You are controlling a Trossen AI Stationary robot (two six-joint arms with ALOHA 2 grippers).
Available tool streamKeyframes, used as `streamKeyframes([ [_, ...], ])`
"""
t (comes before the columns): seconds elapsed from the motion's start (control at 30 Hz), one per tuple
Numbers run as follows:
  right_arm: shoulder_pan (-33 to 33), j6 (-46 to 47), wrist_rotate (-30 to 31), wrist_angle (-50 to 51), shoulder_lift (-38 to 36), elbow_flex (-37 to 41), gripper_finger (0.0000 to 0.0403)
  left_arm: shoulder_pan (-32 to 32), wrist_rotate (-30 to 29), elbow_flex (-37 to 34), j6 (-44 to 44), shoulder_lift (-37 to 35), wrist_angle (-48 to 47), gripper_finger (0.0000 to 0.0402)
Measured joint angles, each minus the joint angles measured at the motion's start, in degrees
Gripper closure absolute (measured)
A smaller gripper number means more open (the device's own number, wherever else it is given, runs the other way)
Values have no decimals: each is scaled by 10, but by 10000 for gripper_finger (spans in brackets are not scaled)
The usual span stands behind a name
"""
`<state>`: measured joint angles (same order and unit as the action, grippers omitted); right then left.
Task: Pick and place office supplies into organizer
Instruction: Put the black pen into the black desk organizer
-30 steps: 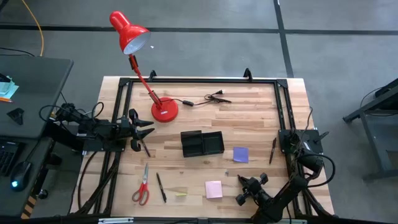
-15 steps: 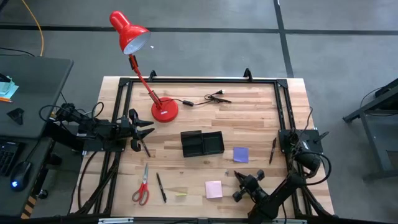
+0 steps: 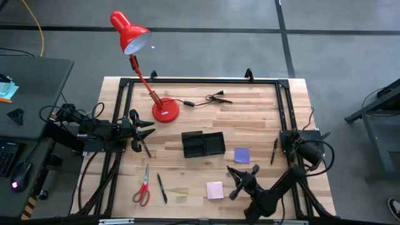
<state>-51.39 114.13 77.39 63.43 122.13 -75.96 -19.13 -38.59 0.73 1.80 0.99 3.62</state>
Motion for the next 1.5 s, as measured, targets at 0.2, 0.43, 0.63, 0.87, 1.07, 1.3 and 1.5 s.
streamKeyframes([
  [0.2, 48, -110, 70, -65, -2, 0, 397, 0, 0, 0, 0, 0, 0, 275],
  [0.43, 101, -137, 122, -57, -4, -14, 399, 0, 0, 0, 0, 0, 0, 275],
  [0.63, 145, -210, 126, -49, -6, -88, 395, 0, 0, 0, 0, 0, 0, 275],
  [0.87, 177, -391, 128, -63, -6, -183, 399, 0, 0, 0, 0, 0, 0, 275],
  [1.07, 195, -426, 128, -71, -6, -205, 401, 0, 0, 0, 0, 0, 0, 275],
  [1.3, 203, -440, 126, -84, -6, -197, 401, 0, 0, 0, 0, 0, 0, 275],
  [1.5, 177, -490, 71, -51, -6, -223, 397, 0, 0, 0, 0, 0, 0, 275],
])
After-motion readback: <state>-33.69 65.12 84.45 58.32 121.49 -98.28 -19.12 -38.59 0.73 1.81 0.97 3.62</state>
